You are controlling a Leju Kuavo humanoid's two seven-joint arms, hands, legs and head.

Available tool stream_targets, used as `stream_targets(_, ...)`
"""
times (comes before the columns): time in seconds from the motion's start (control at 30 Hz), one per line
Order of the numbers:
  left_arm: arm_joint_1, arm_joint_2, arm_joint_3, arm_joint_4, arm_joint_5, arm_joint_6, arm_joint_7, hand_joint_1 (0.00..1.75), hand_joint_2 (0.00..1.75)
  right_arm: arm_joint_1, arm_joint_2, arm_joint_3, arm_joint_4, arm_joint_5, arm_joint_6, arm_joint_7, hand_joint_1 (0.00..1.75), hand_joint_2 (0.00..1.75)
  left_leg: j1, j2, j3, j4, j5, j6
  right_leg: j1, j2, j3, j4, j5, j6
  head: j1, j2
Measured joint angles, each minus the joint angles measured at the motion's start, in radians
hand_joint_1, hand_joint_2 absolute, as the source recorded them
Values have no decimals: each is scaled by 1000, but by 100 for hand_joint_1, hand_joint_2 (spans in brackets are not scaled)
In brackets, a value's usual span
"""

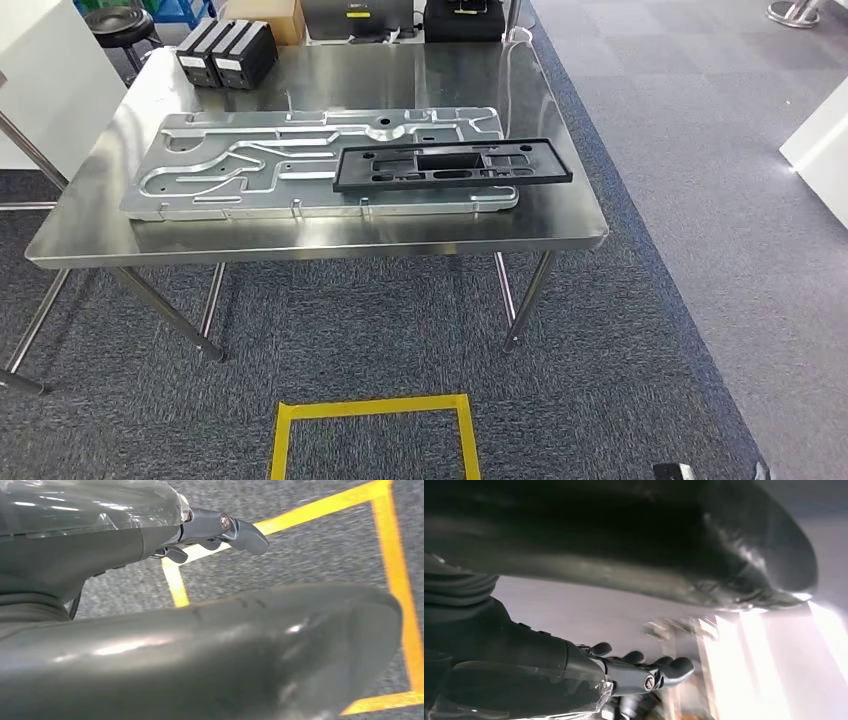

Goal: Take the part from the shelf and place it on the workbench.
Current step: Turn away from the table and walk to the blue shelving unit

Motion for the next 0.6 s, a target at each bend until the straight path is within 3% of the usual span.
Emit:
stream_targets(0.07, 1, -2, 0, 0, 0, -10, 14, 0, 0, -18, -15, -47, 133, 135, 14, 171, 0, 0, -1, 5, -25, 1, 20, 9, -6, 3, -31, 111, -101, 8, 0, 0)
stream_targets(0.1, 2, -4, 0, 0, 0, -14, 21, 0, 0, -26, -23, -58, 195, 194, 37, 257, 0, 0, -2, 7, -38, 2, 30, 10, -9, 3, -42, 171, -135, 12, 0, 0)
stream_targets(0.13, 3, -7, -1, 0, 1, -17, 29, 0, 0, -31, -30, -62, 247, 240, 68, 329, 0, 0, -3, 9, -51, 5, 39, 8, -12, 3, -45, 215, -143, 16, 0, 0)
stream_targets(0.17, 3, -9, -3, 0, 1, -20, 37, 0, 0, -36, -34, -62, 293, 276, 107, 388, 0, 0, -3, 10, -66, 9, 48, 6, -15, 3, -32, 229, -126, 19, 0, 0)
stream_targets(0.2, 4, -13, -7, 0, 2, -22, 44, 0, 0, -41, -37, -62, 330, 299, 145, 427, 0, 0, -2, 10, -80, 14, 56, 3, -20, 3, -3, 207, -94, 22, 0, 0)
stream_targets(0.27, 3, -19, -18, 0, 2, -25, 57, 0, 0, -51, -39, -62, 386, 321, 209, 474, 0, 0, -2, 10, -108, 30, 70, -7, -26, 2, 98, 82, -54, 24, 0, 0)
stream_targets(0.33, 2, -23, -28, 0, 2, -26, 70, 0, 0, -63, -40, -62, 425, 327, 270, 497, 0, 0, -3, 11, -124, 41, 82, -20, -22, 3, 176, -41, -72, 15, 0, 0)
stream_targets(0.37, 2, -25, -33, 0, 2, -28, 77, 0, 0, -68, -40, -63, 442, 327, 308, 505, 0, 0, -3, 12, -129, 43, 90, -27, -18, 4, 189, -69, -82, 8, 0, 0)
stream_targets(0.43, 0, -28, -47, 0, 2, -32, 91, 0, 0, -73, -40, -64, 472, 325, 397, 515, 0, 0, 2, 11, -137, 44, 98, -41, -16, 1, 178, -77, -71, -11, 0, 0)
stream_targets(0.47, 1, -29, -52, 0, 2, -34, 95, 0, 0, -74, -40, -65, 483, 325, 436, 519, 0, 0, 3, 9, -144, 56, 80, -46, -15, -1, 170, -78, -61, -21, 0, 0)
stream_targets(0.5, 2, -32, -56, 0, 2, -36, 97, 0, 0, -76, -40, -66, 492, 325, 467, 525, 0, 0, 5, 8, -156, 86, 42, -49, -15, -4, 159, -79, -49, -29, 0, 0)
stream_targets(0.57, 4, -37, -60, 0, 1, -38, 98, 0, 0, -77, -40, -67, 503, 322, 504, 540, 0, 0, 6, 6, -185, 196, -63, -52, -11, -6, 132, -78, -28, -40, 0, 0)
stream_targets(0.6, 4, -39, -62, 0, 0, -38, 97, 0, 0, -77, -40, -69, 507, 319, 517, 548, 0, 0, 7, 5, -195, 258, -99, -52, -8, -7, 116, -77, -16, -42, 0, 0)
